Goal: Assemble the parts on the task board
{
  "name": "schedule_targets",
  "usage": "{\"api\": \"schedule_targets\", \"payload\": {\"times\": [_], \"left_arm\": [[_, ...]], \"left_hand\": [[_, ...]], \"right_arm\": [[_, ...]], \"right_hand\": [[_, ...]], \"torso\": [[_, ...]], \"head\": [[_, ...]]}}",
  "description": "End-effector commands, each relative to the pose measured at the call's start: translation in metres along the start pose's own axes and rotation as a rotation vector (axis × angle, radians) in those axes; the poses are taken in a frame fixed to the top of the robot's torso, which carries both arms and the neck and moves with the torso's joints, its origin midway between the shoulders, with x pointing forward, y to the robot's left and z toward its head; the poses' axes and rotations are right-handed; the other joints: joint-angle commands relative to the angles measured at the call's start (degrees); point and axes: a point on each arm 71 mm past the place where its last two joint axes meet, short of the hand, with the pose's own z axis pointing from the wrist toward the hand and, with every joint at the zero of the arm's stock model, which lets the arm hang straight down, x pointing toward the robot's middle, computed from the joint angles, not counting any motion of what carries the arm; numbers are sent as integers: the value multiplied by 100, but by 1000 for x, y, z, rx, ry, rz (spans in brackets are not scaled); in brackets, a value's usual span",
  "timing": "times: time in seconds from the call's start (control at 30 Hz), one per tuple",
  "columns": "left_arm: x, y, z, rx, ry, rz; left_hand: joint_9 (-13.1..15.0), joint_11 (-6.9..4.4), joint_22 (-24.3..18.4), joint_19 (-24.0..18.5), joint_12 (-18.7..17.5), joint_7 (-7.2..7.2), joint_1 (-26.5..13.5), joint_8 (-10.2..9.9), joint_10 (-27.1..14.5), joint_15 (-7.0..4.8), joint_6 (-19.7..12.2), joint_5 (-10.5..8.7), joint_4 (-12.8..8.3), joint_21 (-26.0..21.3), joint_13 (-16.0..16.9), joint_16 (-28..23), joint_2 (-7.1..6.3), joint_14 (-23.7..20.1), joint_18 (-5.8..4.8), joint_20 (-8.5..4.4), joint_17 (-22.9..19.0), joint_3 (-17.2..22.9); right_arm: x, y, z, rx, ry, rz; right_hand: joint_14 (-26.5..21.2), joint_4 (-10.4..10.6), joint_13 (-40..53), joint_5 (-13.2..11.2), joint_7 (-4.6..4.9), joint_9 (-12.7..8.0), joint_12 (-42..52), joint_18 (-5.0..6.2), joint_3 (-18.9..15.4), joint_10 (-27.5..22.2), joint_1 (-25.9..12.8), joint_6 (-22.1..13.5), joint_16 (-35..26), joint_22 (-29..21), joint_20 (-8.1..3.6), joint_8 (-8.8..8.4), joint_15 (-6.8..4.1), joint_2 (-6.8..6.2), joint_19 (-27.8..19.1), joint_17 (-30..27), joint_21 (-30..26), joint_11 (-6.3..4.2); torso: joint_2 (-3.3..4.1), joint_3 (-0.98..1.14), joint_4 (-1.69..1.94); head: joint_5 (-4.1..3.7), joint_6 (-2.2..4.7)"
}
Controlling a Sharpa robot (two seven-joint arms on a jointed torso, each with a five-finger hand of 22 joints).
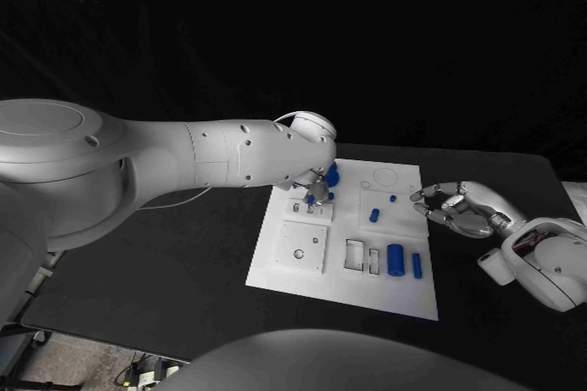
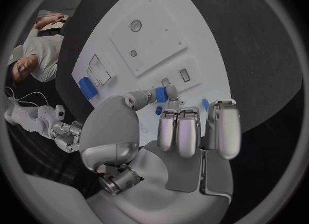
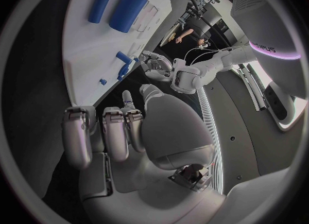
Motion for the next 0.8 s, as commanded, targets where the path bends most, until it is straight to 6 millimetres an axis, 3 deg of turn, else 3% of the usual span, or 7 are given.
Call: {"api": "schedule_targets", "payload": {"times": [0.03, 0.47, 0.8], "left_arm": [[3, -3, 3, 2, 21, -8], [5, 0, 11, 10, 19, -92], [7, 3, 12, 9, 11, -117]], "left_hand": [[-13, 10, 1327, 303, 14, -180, -34, -48, 618, 20, 222, 26, 0, -25, 1507, 14, 62, 603, 47, 3, 1507, -44], [-170, 35, 1317, 285, 14, -153, -45, -366, 618, 43, 303, 84, -12, -72, 1507, 14, 163, 603, 55, 24, 1507, -196], [-222, 47, 1312, 276, 14, -137, -28, -469, 618, 53, 331, 103, -32, -91, 1507, 14, 207, 603, 59, 33, 1507, -221]], "right_arm": [[2, 1, 1, -5, 18, 3], [2, 0, 1, -2, 21, 4], [2, 0, 1, -1, 24, 6]], "right_hand": [[608, -4, 1495, 34, 21, 5, -20, -19, 47, 648, 64, -35, 20, 1308, -3, 1, 37, -5, 140, 1506, -27, -5], [608, -5, 1495, 36, 21, 6, -20, -17, 53, 648, 67, -37, 20, 1306, -2, 1, 38, -6, 134, 1506, -33, -5], [608, -5, 1495, 37, 21, 6, -20, -15, 58, 648, 68, -39, 20, 1303, -2, 1, 38, -7, 128, 1506, -39, -5]], "torso": [[4, 0, -1], [-2, 1, -4], [0, 0, -5]], "head": [[20, 0], [47, 0], [70, 0]]}}
